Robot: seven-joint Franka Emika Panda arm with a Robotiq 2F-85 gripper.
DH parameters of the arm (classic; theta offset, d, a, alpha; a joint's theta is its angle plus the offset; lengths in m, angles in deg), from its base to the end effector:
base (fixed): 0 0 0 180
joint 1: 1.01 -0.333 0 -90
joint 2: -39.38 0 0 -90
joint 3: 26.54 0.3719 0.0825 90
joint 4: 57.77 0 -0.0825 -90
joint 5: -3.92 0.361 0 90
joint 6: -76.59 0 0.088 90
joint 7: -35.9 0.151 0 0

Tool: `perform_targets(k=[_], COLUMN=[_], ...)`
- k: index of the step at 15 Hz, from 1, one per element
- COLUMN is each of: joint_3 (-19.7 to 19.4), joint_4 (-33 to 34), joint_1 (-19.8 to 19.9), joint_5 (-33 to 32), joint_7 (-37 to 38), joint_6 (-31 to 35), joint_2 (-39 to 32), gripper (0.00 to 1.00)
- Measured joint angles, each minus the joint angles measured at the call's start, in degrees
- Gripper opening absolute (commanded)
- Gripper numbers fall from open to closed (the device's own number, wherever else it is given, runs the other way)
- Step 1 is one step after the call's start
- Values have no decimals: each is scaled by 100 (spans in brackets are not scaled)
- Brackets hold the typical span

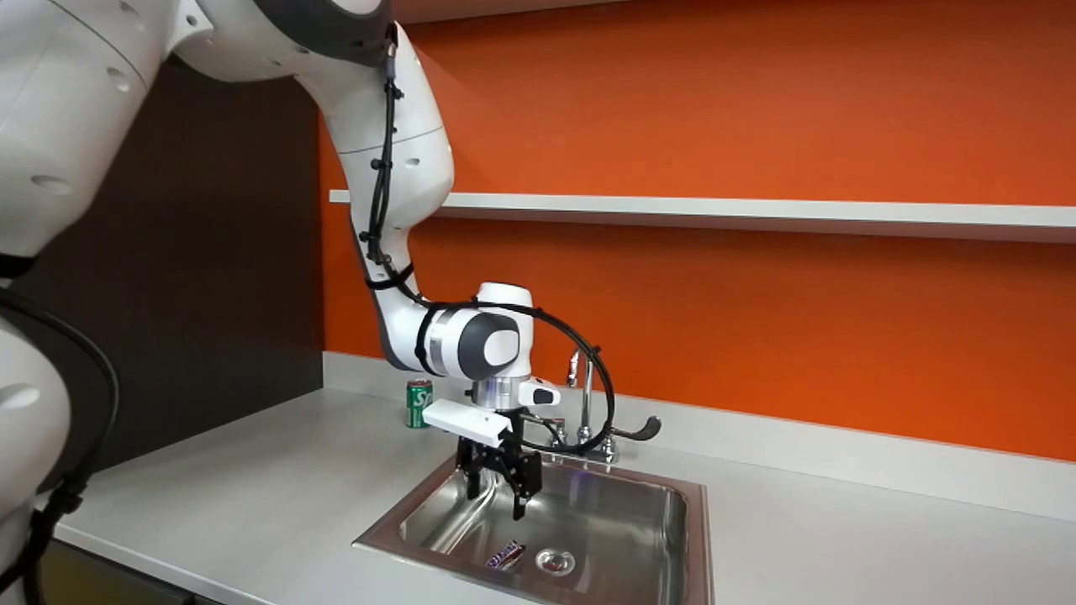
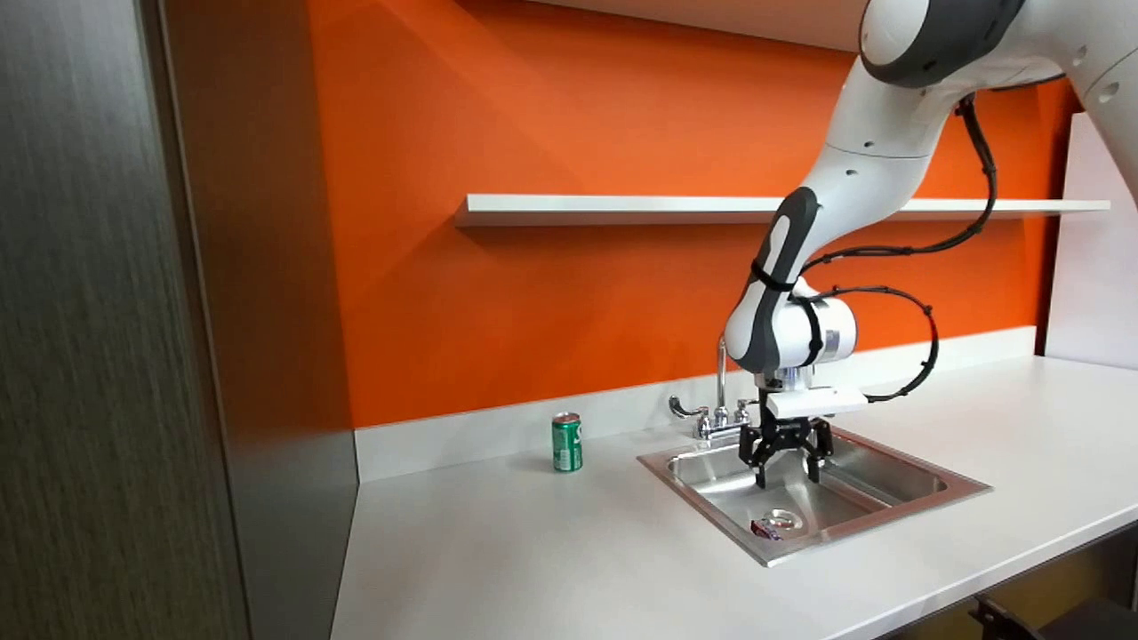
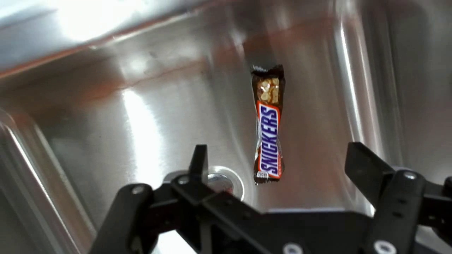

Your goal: Put the packet in the sink

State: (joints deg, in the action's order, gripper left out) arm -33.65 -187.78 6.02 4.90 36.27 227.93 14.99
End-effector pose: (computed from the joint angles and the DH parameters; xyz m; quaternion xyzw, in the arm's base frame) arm 0.5227 -0.1330 0.1940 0.9911 -0.1290 -0.0274 0.0186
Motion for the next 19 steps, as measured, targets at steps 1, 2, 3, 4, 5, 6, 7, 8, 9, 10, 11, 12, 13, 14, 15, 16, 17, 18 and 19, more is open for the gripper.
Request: perform_targets(k=[1,2,3,4,5,6,7,8,9,10,11,12,13,14,15,16,17,18,19], joint_3=[0,0,2,5,8,11,14,16,19,30,46,54,55,55,54,54,54,54,54], joint_4=[-242,-500,-751,-1004,-1265,-1510,-1757,-1984,-2199,-2405,-2607,-2808,-2919,-2922,-2902,-2860,-2846,-2844,-2834], joint_1=[-9,-27,-50,-79,-114,-149,-189,-227,-262,-285,-301,-314,-315,-314,-314,-314,-314,-314,-314], joint_5=[-41,-101,-151,-203,-280,-369,-462,-571,-670,-774,-868,-978,-993,-992,-991,-990,-990,-990,-990], joint_7=[-39,-82,-137,-190,-216,-221,-222,-222,-222,-222,-222,-226,-225,-225,-225,-225,-225,-225,-225], joint_6=[27,45,70,106,140,160,166,167,167,166,166,163,163,163,163,163,163,163,163], joint_2=[186,384,580,781,996,1215,1449,1682,1908,2132,2354,2578,2708,2723,2698,2638,2601,2585,2566], gripper=[100,100,100,100,100,100,100,100,100,100,100,100,100,100,100,100,100,100,100])
